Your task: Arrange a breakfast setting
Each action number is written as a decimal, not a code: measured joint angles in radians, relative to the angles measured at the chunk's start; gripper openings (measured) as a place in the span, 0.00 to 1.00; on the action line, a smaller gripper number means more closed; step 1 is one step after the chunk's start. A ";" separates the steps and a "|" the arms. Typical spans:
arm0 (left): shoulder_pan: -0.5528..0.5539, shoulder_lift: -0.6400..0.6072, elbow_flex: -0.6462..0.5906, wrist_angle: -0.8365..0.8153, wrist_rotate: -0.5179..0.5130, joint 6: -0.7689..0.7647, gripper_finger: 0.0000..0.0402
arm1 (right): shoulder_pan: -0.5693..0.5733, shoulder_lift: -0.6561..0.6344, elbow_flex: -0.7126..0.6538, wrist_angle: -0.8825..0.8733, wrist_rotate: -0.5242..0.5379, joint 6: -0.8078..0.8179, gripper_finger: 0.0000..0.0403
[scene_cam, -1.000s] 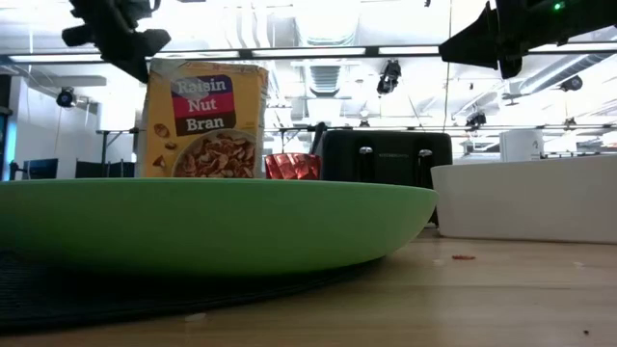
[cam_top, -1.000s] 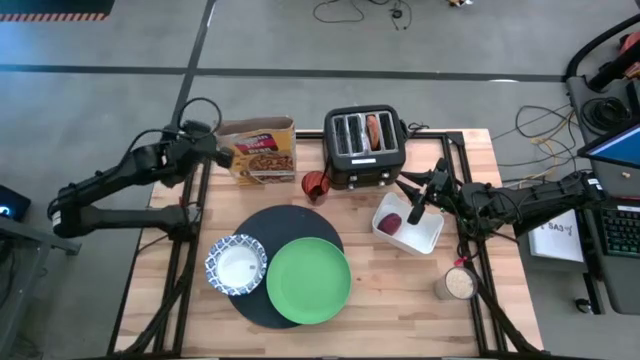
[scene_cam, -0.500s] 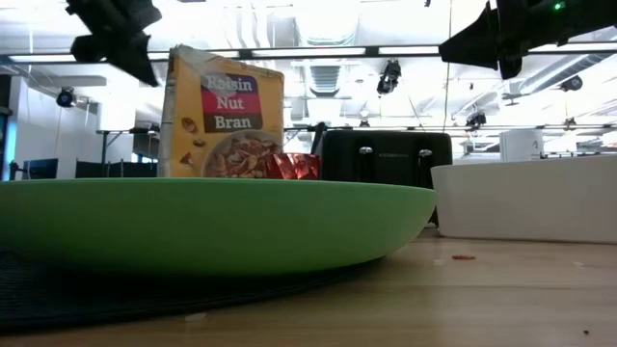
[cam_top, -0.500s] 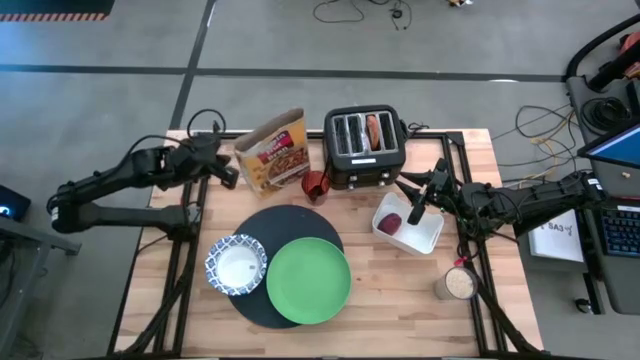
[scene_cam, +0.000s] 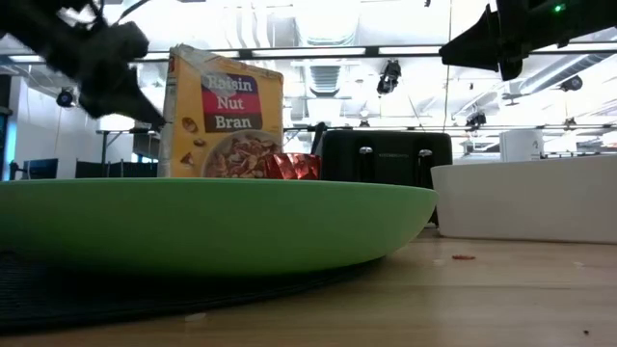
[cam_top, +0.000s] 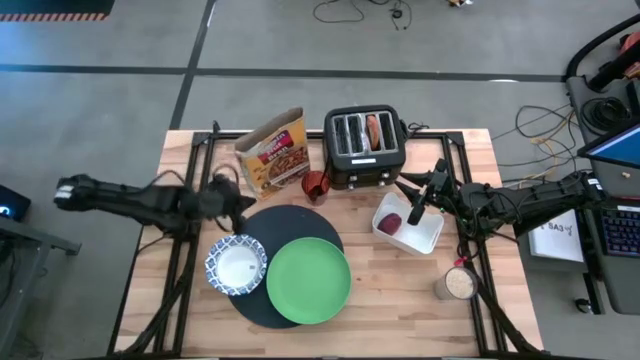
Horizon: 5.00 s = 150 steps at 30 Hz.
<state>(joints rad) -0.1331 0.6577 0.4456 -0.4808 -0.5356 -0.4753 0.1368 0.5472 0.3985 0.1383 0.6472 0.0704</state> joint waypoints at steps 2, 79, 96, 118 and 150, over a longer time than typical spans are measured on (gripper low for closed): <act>-0.038 0.004 -0.047 -0.002 -0.110 -0.056 0.00 | 0.000 0.000 0.000 0.000 0.000 0.000 0.30; 0.305 0.793 -0.276 1.219 -0.197 0.148 0.09 | 0.000 0.000 0.000 0.000 0.001 -0.018 0.30; 0.250 0.533 -0.277 1.288 -0.287 0.312 0.00 | 0.000 0.000 0.000 0.000 0.001 -0.002 0.30; -0.271 0.087 0.197 -0.185 -0.489 -0.127 0.00 | 0.000 0.000 0.000 -0.045 0.000 0.051 0.30; -0.356 0.261 0.124 -0.298 -0.273 -0.436 0.24 | 0.000 0.000 0.000 -0.060 -0.003 0.061 0.30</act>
<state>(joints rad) -0.4889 0.9188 0.5693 -0.7790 -0.8081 -0.9110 0.1371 0.5471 0.3981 0.0788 0.6440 0.1314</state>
